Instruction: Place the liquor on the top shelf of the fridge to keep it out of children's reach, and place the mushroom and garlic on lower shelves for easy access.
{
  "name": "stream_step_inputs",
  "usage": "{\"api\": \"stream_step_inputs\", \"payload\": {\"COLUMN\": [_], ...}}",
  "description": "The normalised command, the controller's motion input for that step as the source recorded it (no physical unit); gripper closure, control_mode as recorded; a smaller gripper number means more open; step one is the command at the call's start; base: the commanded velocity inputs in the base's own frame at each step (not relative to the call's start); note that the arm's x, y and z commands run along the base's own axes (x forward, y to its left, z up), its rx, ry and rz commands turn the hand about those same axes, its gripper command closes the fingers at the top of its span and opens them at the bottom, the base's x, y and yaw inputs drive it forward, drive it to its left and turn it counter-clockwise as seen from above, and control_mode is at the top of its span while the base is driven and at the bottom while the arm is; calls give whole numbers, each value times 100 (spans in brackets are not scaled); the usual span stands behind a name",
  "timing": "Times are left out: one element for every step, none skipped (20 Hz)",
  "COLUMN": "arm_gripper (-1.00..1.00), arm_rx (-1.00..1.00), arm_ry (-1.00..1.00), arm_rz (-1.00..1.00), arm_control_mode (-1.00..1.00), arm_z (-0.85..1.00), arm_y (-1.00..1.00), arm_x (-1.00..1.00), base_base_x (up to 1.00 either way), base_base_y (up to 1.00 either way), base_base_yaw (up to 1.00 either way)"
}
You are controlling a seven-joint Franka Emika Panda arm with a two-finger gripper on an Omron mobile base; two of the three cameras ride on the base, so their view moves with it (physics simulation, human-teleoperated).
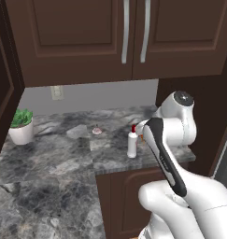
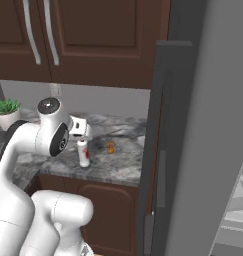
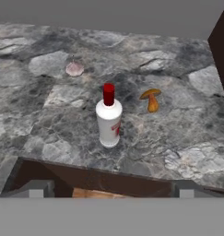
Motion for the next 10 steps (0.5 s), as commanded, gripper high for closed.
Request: {"api": "stream_step_inputs", "payload": {"arm_gripper": [-100,-100,-100,-100,-100,-100,-100,-100,-100,-100], "arm_rx": [0,0,0,0,0,0,0,0,0,0], "arm_ry": [0,0,0,0,0,0,0,-1,-2,-1], "arm_rz": [0,0,0,0,0,0,0,0,0,0], "arm_control_mode": [-100,-100,-100,-100,-100,-100,-100,-100,-100,-100], "arm_z": [-21,-17,-16,-17,-19,-18,-15,-11,-11,-10], "arm_y": [31,26,21,21,22,17,10,4,0,0], "arm_x": [6,19,21,21,21,21,22,23,24,28], "base_base_x": [0,0,0,0,0,0,0,0,0,0], "base_base_y": [0,0,0,0,0,0,0,0,0,0], "base_base_yaw": [0,0,0,0,0,0,0,0,0,0]}}
